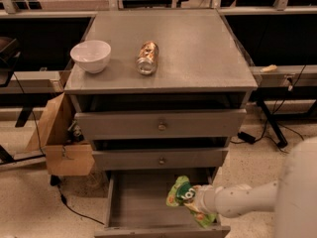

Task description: Pick green rice chip bag from bottom drawer and place on counter

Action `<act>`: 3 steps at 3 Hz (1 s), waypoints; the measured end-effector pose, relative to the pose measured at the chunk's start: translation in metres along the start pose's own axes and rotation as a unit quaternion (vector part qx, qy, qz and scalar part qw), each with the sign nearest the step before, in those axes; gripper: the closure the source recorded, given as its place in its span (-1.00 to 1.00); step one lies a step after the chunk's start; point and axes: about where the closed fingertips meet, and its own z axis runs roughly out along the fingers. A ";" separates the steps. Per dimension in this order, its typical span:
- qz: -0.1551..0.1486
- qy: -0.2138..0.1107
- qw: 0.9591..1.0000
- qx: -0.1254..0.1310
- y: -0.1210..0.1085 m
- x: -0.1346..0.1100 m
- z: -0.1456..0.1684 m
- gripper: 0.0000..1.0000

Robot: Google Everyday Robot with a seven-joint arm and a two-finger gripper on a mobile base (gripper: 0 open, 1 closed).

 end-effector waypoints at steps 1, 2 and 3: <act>-0.028 0.014 0.999 0.011 0.013 0.000 -0.064 1.00; -0.057 0.032 0.998 0.019 0.019 -0.021 -0.113 1.00; -0.083 0.073 0.994 0.008 0.037 -0.034 -0.151 1.00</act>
Offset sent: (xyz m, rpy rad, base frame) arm -0.0575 0.0041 0.2096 -0.2100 -0.1469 0.1133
